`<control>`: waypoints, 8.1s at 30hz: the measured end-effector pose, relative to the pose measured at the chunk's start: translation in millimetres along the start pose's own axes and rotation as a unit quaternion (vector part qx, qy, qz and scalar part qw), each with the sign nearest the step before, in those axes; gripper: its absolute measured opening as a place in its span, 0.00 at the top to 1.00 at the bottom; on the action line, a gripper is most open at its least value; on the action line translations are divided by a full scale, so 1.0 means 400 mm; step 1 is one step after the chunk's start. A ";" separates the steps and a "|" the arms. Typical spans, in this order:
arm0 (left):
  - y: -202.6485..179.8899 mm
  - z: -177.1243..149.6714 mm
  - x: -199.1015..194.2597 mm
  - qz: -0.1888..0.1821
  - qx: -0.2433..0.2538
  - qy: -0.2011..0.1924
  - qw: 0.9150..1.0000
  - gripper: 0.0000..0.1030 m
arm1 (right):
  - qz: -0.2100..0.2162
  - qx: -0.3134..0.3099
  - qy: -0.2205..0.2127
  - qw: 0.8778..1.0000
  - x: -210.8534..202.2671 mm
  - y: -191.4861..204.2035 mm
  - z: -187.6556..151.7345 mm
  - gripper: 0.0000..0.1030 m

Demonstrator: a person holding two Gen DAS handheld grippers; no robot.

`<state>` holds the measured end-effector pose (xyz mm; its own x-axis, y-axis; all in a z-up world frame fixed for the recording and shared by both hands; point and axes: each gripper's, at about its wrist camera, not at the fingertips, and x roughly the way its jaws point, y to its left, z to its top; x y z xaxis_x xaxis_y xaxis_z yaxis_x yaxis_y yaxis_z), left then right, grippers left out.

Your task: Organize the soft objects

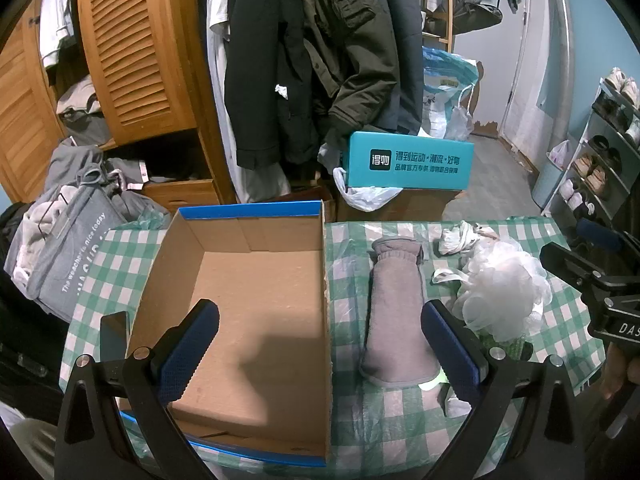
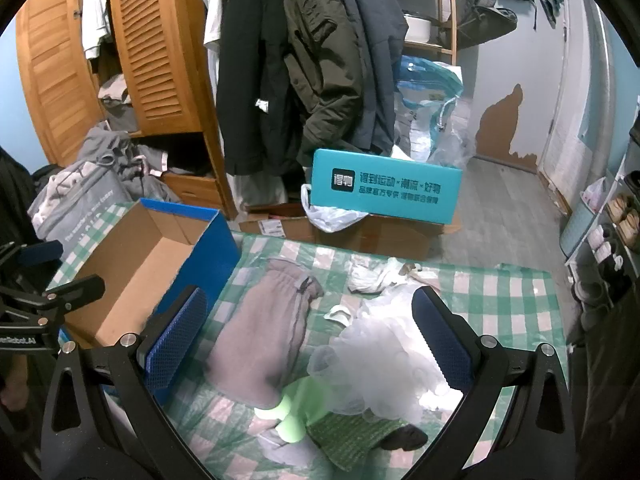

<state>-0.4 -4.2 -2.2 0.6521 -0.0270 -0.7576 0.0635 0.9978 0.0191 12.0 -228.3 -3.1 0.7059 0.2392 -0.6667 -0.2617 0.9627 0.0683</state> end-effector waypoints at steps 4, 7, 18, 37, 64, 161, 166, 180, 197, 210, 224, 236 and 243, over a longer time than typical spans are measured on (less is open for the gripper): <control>0.000 0.000 0.000 0.000 0.000 0.001 1.000 0.01 | 0.000 0.000 0.000 1.000 0.004 -0.008 -0.005 0.02; 0.000 0.000 0.000 0.000 0.000 0.000 1.000 0.01 | 0.000 0.000 0.001 1.000 0.008 -0.017 -0.008 0.02; -0.001 0.000 0.000 0.000 0.000 0.000 1.000 0.01 | 0.000 0.000 0.001 1.000 0.006 -0.011 -0.007 0.02; -0.020 0.001 0.010 0.000 0.004 0.002 1.000 0.01 | -0.005 0.001 0.004 1.000 0.007 -0.043 -0.028 0.02; -0.195 0.004 0.168 -0.031 0.042 0.086 0.995 0.01 | -0.069 0.045 0.076 0.994 0.082 -0.176 -0.067 0.02; -0.245 -0.012 0.314 -0.063 0.046 0.125 0.989 0.74 | -0.016 0.078 0.123 0.989 0.150 -0.220 -0.112 0.79; -0.233 -0.004 0.271 -0.060 0.043 0.106 0.992 0.74 | -0.010 0.076 0.107 0.991 0.117 -0.212 -0.097 0.80; -0.168 0.016 0.176 -0.037 0.033 0.065 0.997 0.74 | 0.007 0.057 0.067 0.996 0.071 -0.145 -0.033 0.82; -0.003 0.028 0.100 -0.009 -0.015 0.034 0.999 0.74 | 0.051 0.015 0.037 0.998 0.062 0.015 0.065 0.83; 0.157 0.005 0.073 0.025 -0.069 0.024 0.997 0.74 | 0.092 -0.029 0.034 0.995 0.096 0.192 0.127 0.83; 0.299 -0.048 0.103 0.059 -0.115 0.046 0.991 0.74 | 0.121 -0.069 0.060 0.988 0.172 0.365 0.154 0.83; 0.376 -0.082 0.163 0.072 -0.139 0.079 0.985 0.73 | 0.130 -0.101 0.093 0.982 0.272 0.477 0.148 0.84; 0.386 -0.093 0.184 0.098 -0.144 0.091 0.981 0.50 | 0.141 -0.112 0.120 0.976 0.315 0.503 0.139 0.77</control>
<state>29.4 150.3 -79.3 0.4840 0.1517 -0.8619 -0.2819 0.9594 0.0105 84.9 2.7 -32.0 0.4176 0.4286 -0.8012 -0.5794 0.8049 0.1285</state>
